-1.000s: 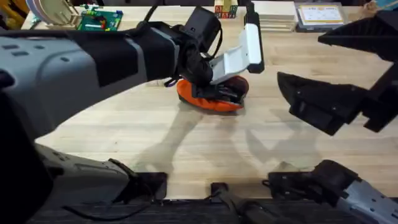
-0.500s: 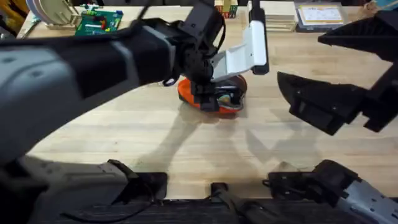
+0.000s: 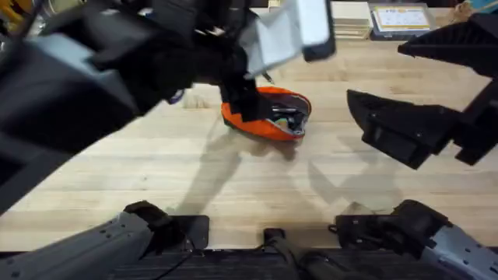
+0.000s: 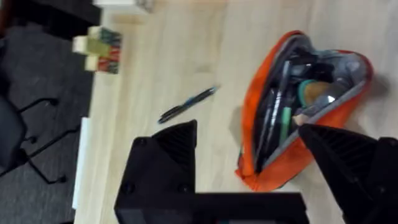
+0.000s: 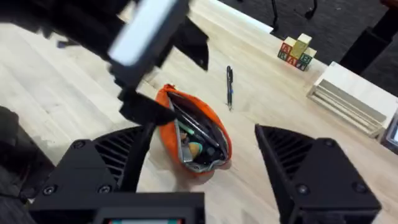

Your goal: Unzip the bag, pick up the pens from the table one at a time and place them inside, then zip the bag closed.

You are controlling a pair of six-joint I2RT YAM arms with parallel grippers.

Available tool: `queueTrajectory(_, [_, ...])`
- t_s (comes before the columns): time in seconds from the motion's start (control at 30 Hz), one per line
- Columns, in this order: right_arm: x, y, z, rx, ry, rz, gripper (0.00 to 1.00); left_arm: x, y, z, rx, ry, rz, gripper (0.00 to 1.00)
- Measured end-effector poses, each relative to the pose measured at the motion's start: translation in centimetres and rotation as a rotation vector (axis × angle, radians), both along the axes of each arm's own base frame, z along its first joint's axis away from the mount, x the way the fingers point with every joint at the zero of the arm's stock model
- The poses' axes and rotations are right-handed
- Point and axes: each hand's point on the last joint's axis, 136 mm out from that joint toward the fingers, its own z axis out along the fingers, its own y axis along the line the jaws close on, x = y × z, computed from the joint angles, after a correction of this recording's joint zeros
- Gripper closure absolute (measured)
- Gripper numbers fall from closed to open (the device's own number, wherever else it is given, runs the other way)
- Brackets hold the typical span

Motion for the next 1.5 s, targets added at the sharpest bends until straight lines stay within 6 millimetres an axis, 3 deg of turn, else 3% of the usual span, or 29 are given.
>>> queueTrajectory(0.17, [0.4, 0.3, 0.0, -0.001, 0.001, 0.0, 0.003, 0.6, 2.5, 2.6, -0.077, -0.036, 0.058, 0.007])
queueTrajectory(0.23, [2.1, 1.5, 0.1, 0.0, 0.0, 0.0, 0.003, 1.0, 4.2, 3.5, -0.102, -0.048, 0.103, 0.007])
queueTrajectory(0.37, [4.5, 3.2, -0.5, -0.01, 0.015, 0.0, 0.005, 1.3, 5.4, 3.3, -0.1, -0.032, 0.137, 0.007])
queueTrajectory(0.57, [8.1, 5.5, -3.6, -0.09, 0.129, -0.006, 0.005, 1.6, 7.0, 2.7, -0.093, -0.003, 0.186, 0.008])
queueTrajectory(0.93, [15.7, 7.4, -4.5, -0.132, 0.235, -0.069, 0.005, 1.0, 11.5, 1.2, -0.138, 0.141, 0.304, 0.007])
queueTrajectory(1.23, [19.2, 7.4, -9.5, -0.183, 0.336, -0.113, 0.005, 1.4, 14.9, 1.8, -0.253, 0.171, 0.394, 0.007])
queueTrajectory(1.5, [21.7, 8.6, -14.0, -0.217, 0.392, -0.114, 0.005, 1.0, 16.3, 2.1, -0.327, 0.206, 0.428, 0.007])
